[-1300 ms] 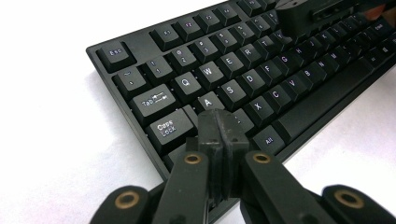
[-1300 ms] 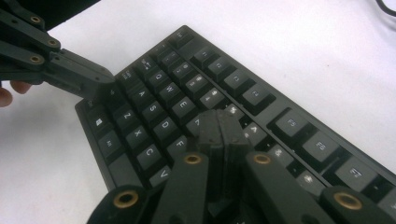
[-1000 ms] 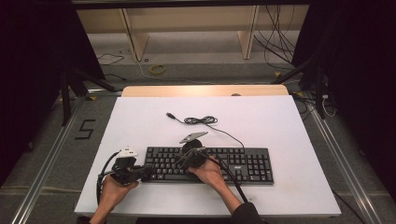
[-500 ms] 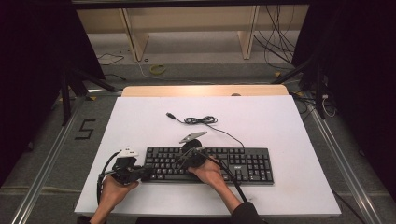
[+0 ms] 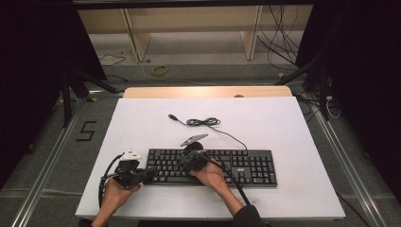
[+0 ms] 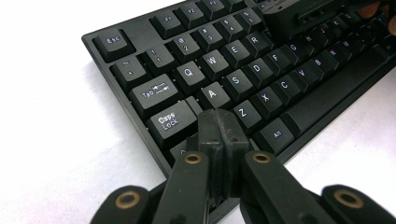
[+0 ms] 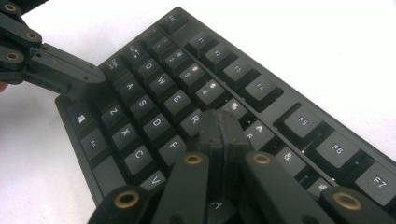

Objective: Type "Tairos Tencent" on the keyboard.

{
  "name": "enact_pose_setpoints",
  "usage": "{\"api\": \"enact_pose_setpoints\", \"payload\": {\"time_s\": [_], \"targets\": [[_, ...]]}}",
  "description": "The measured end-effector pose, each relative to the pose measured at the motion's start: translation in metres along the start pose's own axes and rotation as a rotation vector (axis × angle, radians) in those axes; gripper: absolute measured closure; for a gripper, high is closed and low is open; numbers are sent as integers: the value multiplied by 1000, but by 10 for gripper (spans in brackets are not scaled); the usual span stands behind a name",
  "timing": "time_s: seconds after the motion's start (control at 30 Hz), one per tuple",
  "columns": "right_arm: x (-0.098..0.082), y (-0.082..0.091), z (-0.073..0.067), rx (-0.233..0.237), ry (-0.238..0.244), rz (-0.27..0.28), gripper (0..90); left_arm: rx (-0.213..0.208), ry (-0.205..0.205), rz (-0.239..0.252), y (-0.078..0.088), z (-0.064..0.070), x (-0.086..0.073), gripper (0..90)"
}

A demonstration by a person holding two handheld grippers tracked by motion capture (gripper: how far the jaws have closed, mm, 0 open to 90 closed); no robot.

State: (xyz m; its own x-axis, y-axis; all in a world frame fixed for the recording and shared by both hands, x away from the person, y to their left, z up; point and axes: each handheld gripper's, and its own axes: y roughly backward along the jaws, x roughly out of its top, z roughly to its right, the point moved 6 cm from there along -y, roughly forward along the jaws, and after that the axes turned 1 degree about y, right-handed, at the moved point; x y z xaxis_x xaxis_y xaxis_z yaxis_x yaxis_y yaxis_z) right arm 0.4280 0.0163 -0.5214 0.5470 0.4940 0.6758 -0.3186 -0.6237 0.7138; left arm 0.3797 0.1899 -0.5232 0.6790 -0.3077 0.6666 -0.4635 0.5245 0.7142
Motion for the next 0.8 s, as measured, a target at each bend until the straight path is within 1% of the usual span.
{"api": "enact_pose_setpoints", "payload": {"time_s": [0.17,0.23,0.27,0.33,0.4,0.5,0.6,0.63,0.67,0.7,0.77,0.8], "targets": [[0,2,0,3,-9,-1,900,-6,1,0,0,-1,0,890],[1,6,1,4,-14,17,900,-6,4,10,2,0,1,888],[2,9,1,1,-14,29,900,-17,11,33,4,0,3,888],[4,14,3,0,-17,52,895,-17,5,42,5,0,4,878],[4,18,4,2,-21,66,879,-27,12,64,7,2,6,867],[4,23,4,12,-24,83,848,-38,0,90,9,5,9,841],[5,29,6,20,-28,109,804,-50,7,100,9,6,10,803],[5,29,6,20,-28,109,804,-53,9,105,10,6,10,803],[5,31,6,21,-31,113,780,-57,10,109,10,6,10,788],[4,34,8,28,-36,123,742,-62,12,114,11,6,11,750],[3,37,8,30,-39,131,674,-69,21,134,11,7,13,683],[3,39,9,28,-42,135,648,-71,23,152,12,7,14,667]]}}
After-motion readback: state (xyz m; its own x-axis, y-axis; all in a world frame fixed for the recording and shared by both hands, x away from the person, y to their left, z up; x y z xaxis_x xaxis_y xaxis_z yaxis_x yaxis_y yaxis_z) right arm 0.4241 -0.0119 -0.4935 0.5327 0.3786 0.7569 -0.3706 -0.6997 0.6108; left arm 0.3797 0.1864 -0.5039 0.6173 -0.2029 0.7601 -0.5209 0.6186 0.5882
